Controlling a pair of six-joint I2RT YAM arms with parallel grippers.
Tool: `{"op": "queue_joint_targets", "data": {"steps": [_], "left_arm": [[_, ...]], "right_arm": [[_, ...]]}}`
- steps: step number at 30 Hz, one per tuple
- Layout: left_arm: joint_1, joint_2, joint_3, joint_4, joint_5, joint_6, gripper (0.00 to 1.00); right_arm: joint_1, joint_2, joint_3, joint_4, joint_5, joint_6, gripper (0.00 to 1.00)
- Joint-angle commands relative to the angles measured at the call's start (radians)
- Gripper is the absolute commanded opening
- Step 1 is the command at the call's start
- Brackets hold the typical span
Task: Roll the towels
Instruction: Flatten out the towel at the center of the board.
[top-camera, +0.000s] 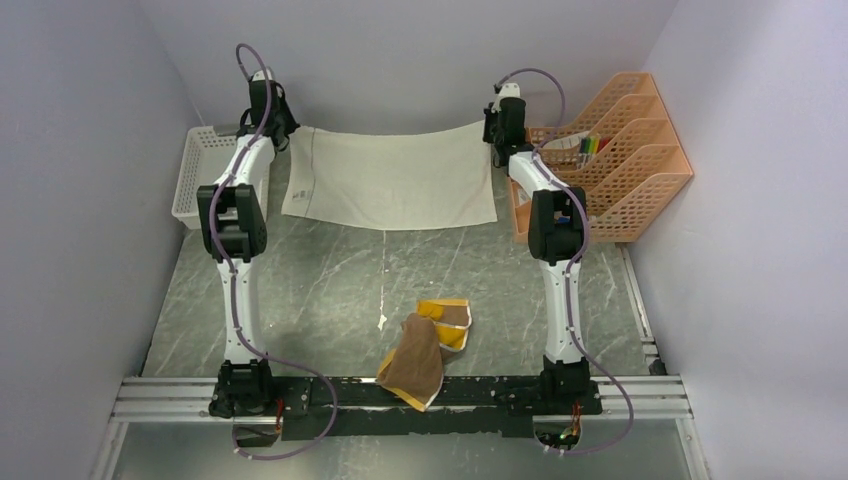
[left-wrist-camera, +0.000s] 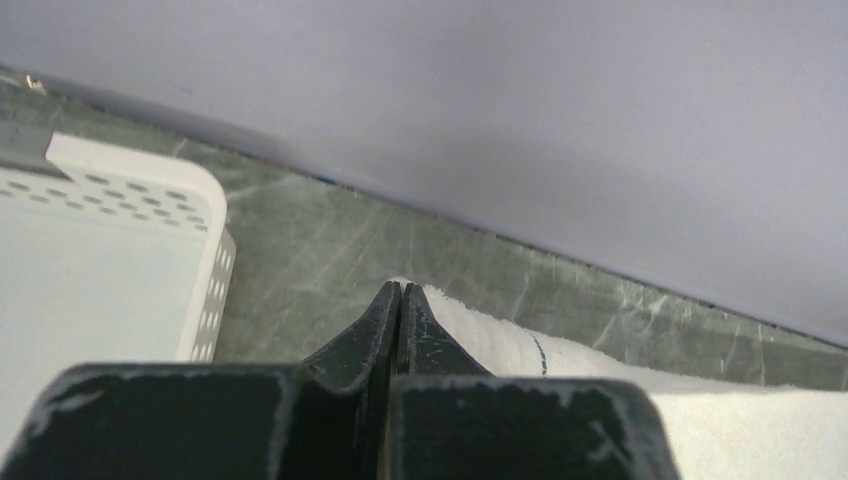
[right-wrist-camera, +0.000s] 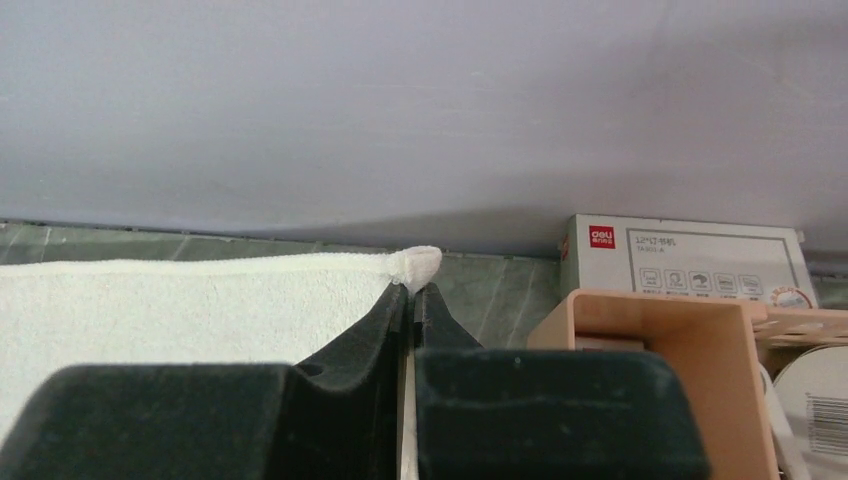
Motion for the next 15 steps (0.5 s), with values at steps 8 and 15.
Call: {"op": "queue_joint_targets", "data": {"steps": [8,15], "left_arm": [[0.016,0.063,0.040,0.188,-0.031,0.067,0.07],[0.047,0.034,-0.015,0.239,0.000,0.059,0.07]], "right_arm": [[-0.004,0.023,-0.031,0.153,0.045,-0.101,0.00],[-0.004,0.001,-0.142,0.342,0.075,-0.202,0.00]]}}
